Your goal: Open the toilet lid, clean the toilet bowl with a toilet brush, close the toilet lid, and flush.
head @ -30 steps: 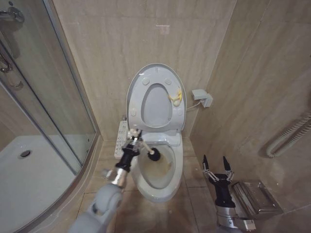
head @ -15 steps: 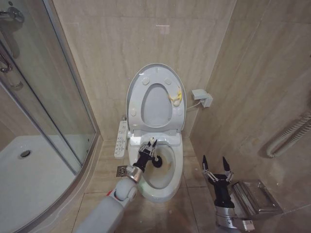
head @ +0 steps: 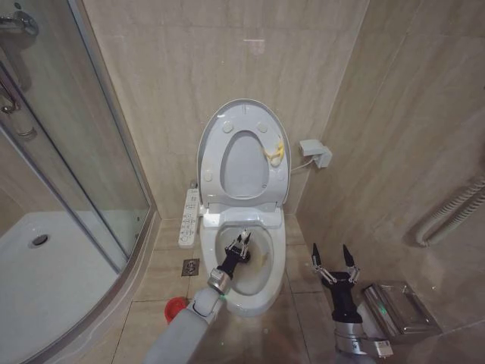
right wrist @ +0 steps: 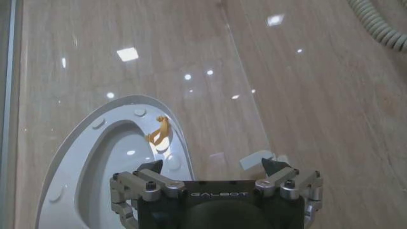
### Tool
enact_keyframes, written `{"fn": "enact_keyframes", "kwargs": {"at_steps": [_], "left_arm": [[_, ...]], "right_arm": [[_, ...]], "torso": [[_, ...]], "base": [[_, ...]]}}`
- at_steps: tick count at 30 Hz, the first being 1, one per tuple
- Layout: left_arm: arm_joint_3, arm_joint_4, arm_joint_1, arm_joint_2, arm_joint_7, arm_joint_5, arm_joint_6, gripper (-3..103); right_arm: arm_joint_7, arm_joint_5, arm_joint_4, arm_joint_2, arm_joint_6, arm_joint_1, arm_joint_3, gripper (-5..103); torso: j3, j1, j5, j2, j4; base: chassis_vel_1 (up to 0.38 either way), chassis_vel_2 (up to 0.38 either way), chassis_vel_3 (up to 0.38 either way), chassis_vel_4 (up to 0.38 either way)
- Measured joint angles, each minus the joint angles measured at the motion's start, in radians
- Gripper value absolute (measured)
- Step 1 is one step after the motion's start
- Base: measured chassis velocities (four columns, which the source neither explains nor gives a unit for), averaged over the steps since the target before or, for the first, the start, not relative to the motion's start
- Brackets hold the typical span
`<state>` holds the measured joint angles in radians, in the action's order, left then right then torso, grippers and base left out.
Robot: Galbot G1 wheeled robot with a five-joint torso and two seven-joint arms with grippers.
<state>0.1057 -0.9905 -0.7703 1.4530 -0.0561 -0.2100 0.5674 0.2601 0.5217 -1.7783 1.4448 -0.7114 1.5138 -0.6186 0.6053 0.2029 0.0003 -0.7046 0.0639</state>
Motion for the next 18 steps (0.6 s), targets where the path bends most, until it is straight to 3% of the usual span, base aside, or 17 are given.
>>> {"fn": "enact_keyframes", "kwargs": {"at_steps": [7, 14, 18], "left_arm": [[0.02, -0.033, 0.012, 0.01, 0.0, -0.041, -0.005, 19], [0.057, -0.164, 0.005, 0.008, -0.038, -0.172, 0.002, 19], [0.053, -0.137, 0.0, 0.015, -0.064, -0.179, 0.021, 19]], "right_arm": [[0.002, 0.001, 0.009, -0.004, 0.0, -0.003, 0.002, 100], [0.004, 0.003, 0.011, 0.001, -0.001, -0.006, -0.003, 100], [0.005, 0.004, 0.02, 0.003, -0.003, -0.007, -0.004, 100]], "torso": [[0.0, 0.0, 0.0, 0.0, 0.0003], [0.0, 0.0, -0.0005, 0.0, 0.0005], [0.0, 0.0, -0.0004, 0.0, 0.0002]], "base": [[0.0, 0.0, 0.0, 0.0], [0.0, 0.0, 0.0, 0.0], [0.0, 0.0, 0.0, 0.0]]}}
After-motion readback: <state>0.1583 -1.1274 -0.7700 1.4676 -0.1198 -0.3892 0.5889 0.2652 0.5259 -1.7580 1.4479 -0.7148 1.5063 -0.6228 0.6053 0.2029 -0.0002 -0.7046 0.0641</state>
